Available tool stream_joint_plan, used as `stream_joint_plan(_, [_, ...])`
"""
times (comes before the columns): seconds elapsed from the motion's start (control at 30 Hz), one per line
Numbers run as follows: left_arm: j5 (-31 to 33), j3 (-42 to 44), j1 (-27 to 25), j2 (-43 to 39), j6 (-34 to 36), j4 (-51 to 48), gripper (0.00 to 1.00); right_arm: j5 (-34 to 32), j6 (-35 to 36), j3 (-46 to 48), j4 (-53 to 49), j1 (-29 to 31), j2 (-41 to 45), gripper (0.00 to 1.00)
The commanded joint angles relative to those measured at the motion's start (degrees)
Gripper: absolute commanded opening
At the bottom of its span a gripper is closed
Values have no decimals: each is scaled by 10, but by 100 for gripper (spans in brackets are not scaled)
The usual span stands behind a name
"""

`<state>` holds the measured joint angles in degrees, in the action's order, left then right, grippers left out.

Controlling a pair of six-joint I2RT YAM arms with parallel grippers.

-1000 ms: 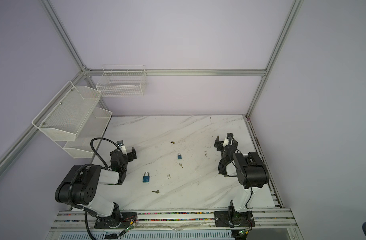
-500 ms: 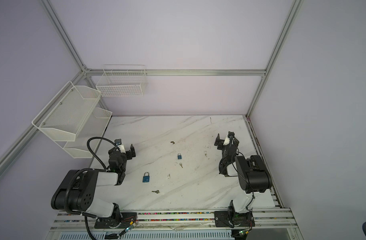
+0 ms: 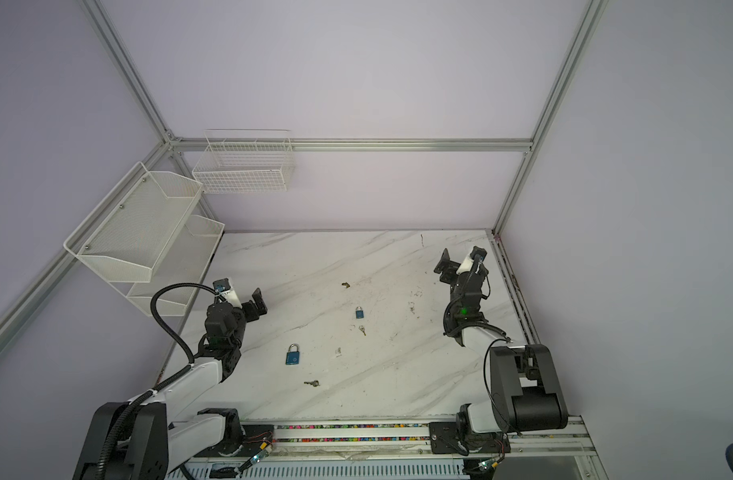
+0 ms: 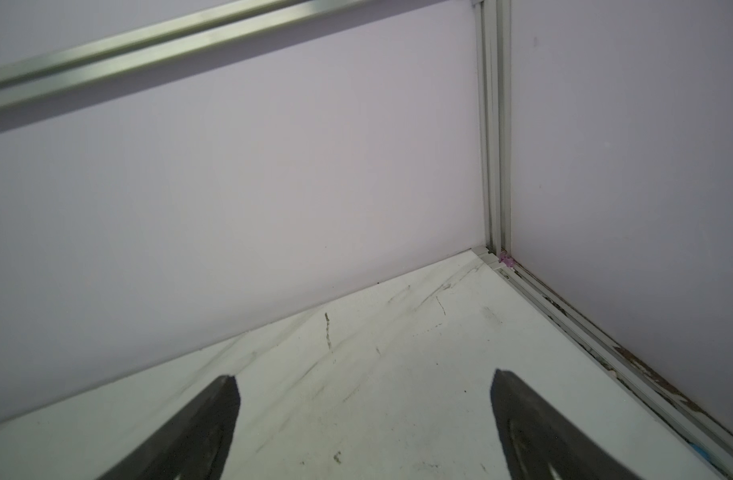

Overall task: Unlock with the key
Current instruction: 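Swing both grippers inward toward the blue padlocks and silver key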

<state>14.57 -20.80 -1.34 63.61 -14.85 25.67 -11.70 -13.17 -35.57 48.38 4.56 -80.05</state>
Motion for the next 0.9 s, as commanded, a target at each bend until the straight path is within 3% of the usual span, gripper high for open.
stream_joint_plan(0.0, [-8,-82,4,-27,-117,-99,100,-14,-140,-19,-134,1,11,97])
stream_joint_plan(0.1, [-20,-73,4,-28,-157,-87,100,34,-178,-14,-154,-5,37,97])
stream_joint_plan(0.23, [-35,-104,4,-32,-185,-169,100,97,-189,-36,-210,-5,43,97])
stream_joint_plan(0.4, [-130,-104,4,-63,-177,-191,100,138,-162,-82,-301,-5,38,98])
stream_joint_plan(0.57, [-209,-87,-6,-90,-215,-191,100,181,-134,-115,-377,14,19,97])
stream_joint_plan(0.87, [-196,-78,-93,-134,-252,-235,100,200,-84,-133,-510,87,34,97])
